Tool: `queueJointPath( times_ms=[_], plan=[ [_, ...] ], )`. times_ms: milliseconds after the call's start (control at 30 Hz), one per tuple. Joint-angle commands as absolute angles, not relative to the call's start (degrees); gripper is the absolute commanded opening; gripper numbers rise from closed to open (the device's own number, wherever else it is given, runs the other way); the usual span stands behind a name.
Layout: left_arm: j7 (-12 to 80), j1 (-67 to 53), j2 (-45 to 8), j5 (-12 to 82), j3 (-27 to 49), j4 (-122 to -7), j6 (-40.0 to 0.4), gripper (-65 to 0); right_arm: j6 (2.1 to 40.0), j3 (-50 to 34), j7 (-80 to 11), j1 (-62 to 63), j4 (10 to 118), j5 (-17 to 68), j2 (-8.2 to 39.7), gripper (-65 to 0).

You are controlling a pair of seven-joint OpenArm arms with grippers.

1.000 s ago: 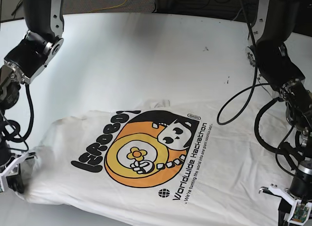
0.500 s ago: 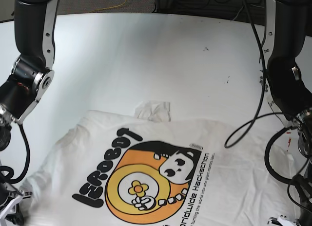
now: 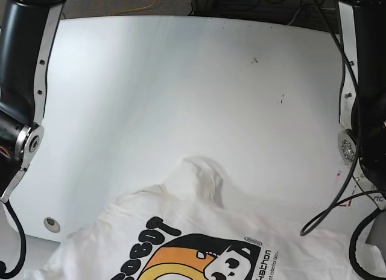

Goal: Layout the t-shirt on the table in an organized manner, then fold the t-shirt properly
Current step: 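Drag the held shirt edges back across the table with both grippers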

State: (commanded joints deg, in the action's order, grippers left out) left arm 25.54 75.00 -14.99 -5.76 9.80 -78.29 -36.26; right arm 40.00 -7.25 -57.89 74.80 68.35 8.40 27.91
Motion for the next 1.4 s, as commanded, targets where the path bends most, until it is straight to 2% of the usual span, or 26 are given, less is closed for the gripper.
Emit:
queueJointPath(
  times_ms=[233, 400, 767, 1000, 1167, 1400],
  plan=[
    [29.1, 74.3, -15.0, -5.7, 9.6, -83.3, -36.4, -65.0, 40.0, -6.4, -60.8, 74.8, 68.9, 9.0, 29.7, -65.0],
    [34.8, 66.9, -16.4, -5.6, 10.6, -90.8, -36.5, -65.0, 40.0, -9.5, -65.9, 74.0, 75.7, 9.0, 30.8, -65.0],
    [39.7, 46.3, -16.8, -5.5, 10.9, -103.3, -36.5, -65.0, 40.0, -14.2, -69.9, 54.6, 91.8, 9.0, 30.1, -65.0],
    [40.5, 35.6, -16.2, -5.5, 14.0, -106.9, -36.6, -65.0, 40.0, -17.5, -73.0, 45.0, 99.5, 9.0, 27.6, -65.0],
    [41.5, 29.3, -14.7, -5.5, 16.6, -108.0, -40.0, -65.0, 40.0, -18.3, -73.5, 37.0, 104.1, 9.7, 27.6, -65.0],
    [45.5, 20.6, -14.7, -5.5, 19.6, -109.1, -40.0, -65.0, 40.0, -22.4, -74.9, 24.6, 110.0, 15.1, 27.5, -65.0]
  ],
)
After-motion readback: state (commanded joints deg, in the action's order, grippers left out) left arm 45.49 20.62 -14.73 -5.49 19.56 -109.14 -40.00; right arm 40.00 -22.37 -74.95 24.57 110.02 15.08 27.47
